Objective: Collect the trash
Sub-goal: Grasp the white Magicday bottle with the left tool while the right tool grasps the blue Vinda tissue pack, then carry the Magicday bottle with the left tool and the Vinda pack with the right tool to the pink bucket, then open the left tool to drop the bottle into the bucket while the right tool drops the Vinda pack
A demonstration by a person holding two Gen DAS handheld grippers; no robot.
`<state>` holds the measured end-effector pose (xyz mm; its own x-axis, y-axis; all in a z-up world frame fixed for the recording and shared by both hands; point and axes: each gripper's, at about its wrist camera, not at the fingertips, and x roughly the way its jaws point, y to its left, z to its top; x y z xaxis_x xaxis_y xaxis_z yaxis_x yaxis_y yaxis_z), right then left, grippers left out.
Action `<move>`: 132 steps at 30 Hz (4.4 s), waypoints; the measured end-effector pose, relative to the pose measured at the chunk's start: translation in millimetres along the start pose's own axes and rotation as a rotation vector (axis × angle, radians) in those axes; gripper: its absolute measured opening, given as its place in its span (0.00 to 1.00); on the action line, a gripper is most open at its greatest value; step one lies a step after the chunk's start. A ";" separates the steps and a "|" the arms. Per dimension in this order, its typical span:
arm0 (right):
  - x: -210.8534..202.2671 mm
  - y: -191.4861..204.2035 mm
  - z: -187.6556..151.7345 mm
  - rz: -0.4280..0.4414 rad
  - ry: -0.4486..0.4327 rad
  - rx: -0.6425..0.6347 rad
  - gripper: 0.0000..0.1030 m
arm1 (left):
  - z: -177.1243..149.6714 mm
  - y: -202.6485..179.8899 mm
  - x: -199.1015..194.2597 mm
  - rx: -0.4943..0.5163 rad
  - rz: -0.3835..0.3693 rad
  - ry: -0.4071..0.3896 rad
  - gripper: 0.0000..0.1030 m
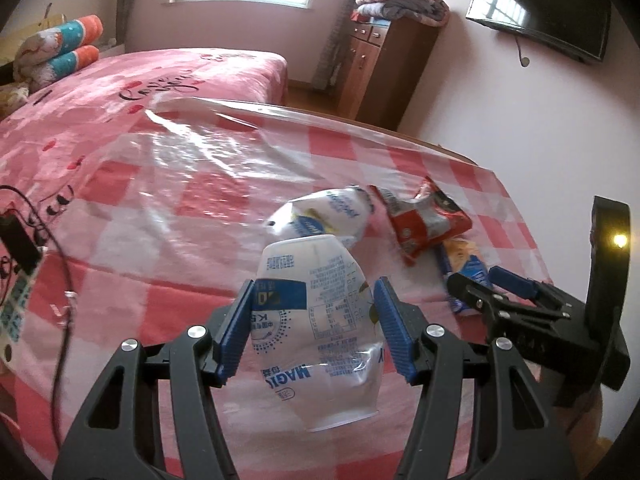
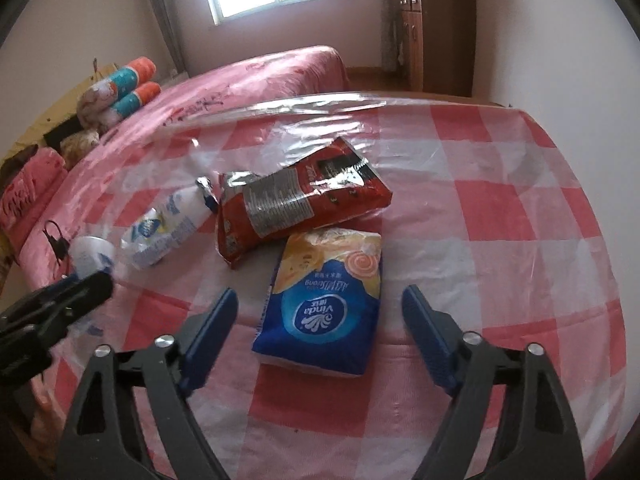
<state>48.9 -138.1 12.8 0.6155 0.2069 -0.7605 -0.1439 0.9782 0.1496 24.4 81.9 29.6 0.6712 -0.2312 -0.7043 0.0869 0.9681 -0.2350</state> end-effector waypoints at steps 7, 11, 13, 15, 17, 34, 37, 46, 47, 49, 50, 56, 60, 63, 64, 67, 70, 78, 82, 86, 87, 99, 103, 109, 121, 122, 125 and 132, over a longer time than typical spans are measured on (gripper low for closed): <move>6.2 9.3 0.9 -0.092 0.013 -0.067 0.66 | -3.4 8.3 -16.9 0.026 0.066 -0.031 0.59; 5.2 8.2 -0.6 -0.095 0.008 -0.075 0.56 | -5.1 10.1 -27.6 0.040 0.096 -0.049 0.59; 5.3 9.6 -1.4 -0.098 0.008 -0.085 0.53 | -5.9 9.6 -32.2 0.050 0.112 -0.059 0.59; 4.0 11.2 -2.7 -0.097 0.007 -0.094 0.50 | -7.0 8.8 -36.6 0.065 0.130 -0.070 0.59; 2.1 12.5 -4.9 -0.094 0.004 -0.098 0.48 | -8.1 9.5 -41.0 0.070 0.136 -0.076 0.59; -35.9 31.3 -30.9 -0.037 -0.074 -0.093 0.43 | -27.9 5.4 -76.5 0.159 0.230 -0.124 0.59; -46.2 35.1 -34.1 -0.017 -0.093 -0.101 0.43 | -30.9 6.3 -83.1 0.167 0.246 -0.132 0.59; -81.6 56.0 -41.6 0.057 -0.138 -0.110 0.43 | -37.2 14.8 -105.2 0.164 0.282 -0.148 0.59; -85.8 59.4 -43.0 0.067 -0.144 -0.114 0.43 | -38.1 16.2 -107.8 0.163 0.285 -0.150 0.59; -92.1 65.3 -45.2 0.078 -0.152 -0.124 0.43 | -40.1 18.6 -112.1 0.161 0.292 -0.153 0.59; -96.2 69.4 -46.5 0.083 -0.157 -0.131 0.43 | -41.4 19.9 -114.2 0.160 0.295 -0.153 0.59; -114.9 89.3 -52.6 0.126 -0.179 -0.166 0.43 | -48.1 29.3 -127.0 0.153 0.318 -0.158 0.59; -124.3 104.3 -56.8 0.158 -0.184 -0.192 0.43 | -51.3 35.3 -135.8 0.148 0.335 -0.166 0.59; -129.9 120.1 -60.4 0.185 -0.182 -0.221 0.43 | -54.2 40.2 -142.4 0.146 0.349 -0.171 0.59; -130.6 123.3 -61.3 0.191 -0.182 -0.228 0.43 | -55.0 41.3 -144.2 0.145 0.352 -0.172 0.59; -135.3 142.0 -66.9 0.215 -0.179 -0.267 0.43 | -58.7 47.4 -151.5 0.140 0.365 -0.177 0.59; -138.4 157.1 -72.3 0.234 -0.176 -0.298 0.43 | -62.2 54.9 -157.1 0.131 0.379 -0.178 0.59; -143.4 201.4 -83.7 0.293 -0.165 -0.385 0.43 | -75.1 84.4 -174.0 0.090 0.427 -0.172 0.59; -144.5 223.0 -90.3 0.321 -0.157 -0.427 0.43 | -83.8 102.7 -182.9 0.061 0.456 -0.165 0.59; -142.4 246.5 -97.2 0.359 -0.136 -0.470 0.43 | -94.3 121.4 -191.3 0.030 0.486 -0.154 0.59; -141.5 252.3 -99.2 0.366 -0.131 -0.481 0.43 | -96.2 124.8 -192.7 0.025 0.492 -0.151 0.59; -128.6 329.9 -132.8 0.479 -0.049 -0.642 0.43 | -139.4 200.7 -205.1 -0.115 0.578 -0.057 0.59; -121.7 353.6 -145.6 0.511 -0.021 -0.698 0.43 | -158.2 230.1 -207.5 -0.190 0.597 -0.020 0.59; -114.4 386.2 -162.1 0.556 0.007 -0.779 0.44 | -185.9 270.9 -208.3 -0.312 0.584 0.026 0.59; -105.2 397.3 -166.2 0.556 0.003 -0.756 0.87 | -223.5 321.3 -205.4 -0.499 0.514 0.081 0.69; -105.9 392.0 -161.5 0.554 -0.003 -0.732 0.87 | -223.4 321.9 -206.1 -0.502 0.508 0.078 0.69; -106.1 376.6 -150.2 0.542 -0.010 -0.664 0.88 | -221.6 320.7 -206.6 -0.496 0.514 0.067 0.71; -100.7 343.1 -131.2 0.496 -0.025 -0.545 0.89 | -210.9 309.5 -212.3 -0.456 0.525 0.019 0.77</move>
<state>-164.1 174.5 57.8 0.3947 0.6295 -0.6693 -0.7703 0.6238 0.1323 -246.5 410.3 -34.9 0.5267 0.2512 -0.8121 -0.5664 0.8161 -0.1149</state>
